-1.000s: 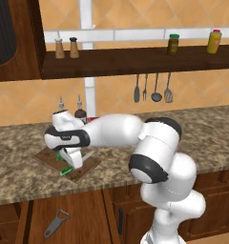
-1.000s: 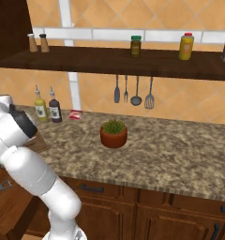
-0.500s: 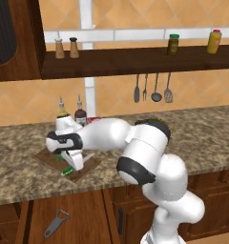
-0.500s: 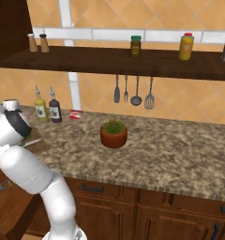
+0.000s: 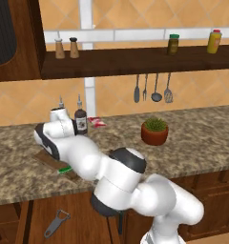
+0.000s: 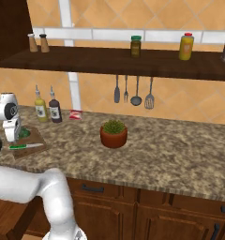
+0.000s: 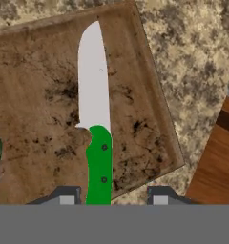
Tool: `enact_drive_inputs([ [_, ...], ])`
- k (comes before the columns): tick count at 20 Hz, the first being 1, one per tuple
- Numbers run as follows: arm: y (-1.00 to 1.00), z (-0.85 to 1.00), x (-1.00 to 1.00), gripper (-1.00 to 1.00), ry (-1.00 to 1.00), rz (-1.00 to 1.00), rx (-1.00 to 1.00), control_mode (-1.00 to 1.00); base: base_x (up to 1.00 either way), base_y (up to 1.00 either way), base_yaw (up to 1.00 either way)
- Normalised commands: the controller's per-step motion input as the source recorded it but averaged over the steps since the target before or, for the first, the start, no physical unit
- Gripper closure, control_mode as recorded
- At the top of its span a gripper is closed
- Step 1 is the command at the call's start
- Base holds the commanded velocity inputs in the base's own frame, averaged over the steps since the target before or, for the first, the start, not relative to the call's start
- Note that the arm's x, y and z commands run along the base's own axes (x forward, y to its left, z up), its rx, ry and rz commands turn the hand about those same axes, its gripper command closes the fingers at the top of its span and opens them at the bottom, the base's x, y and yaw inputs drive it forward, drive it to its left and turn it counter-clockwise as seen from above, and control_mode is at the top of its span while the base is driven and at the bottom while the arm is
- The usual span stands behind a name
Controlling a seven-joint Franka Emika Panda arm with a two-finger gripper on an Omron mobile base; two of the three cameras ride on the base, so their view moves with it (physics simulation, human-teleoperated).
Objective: Place the appropriate cutting tool for cutting the broccoli skin on the cutting board.
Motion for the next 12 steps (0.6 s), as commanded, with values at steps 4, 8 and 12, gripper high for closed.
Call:
enact_drive_inputs([
  [4,-0.61,0.06,-0.95,-1.00,-0.14,0.00,0.19,-1.00,0.00,0.00,0.00],
  [8,-0.78,0.40,-0.87,-1.00,-0.16,0.00,0.15,-1.00,0.00,0.00,0.00],
  [12,-0.76,0.53,-0.69,-1.00,-0.17,0.00,0.10,-1.00,0.00,0.00,0.00],
])
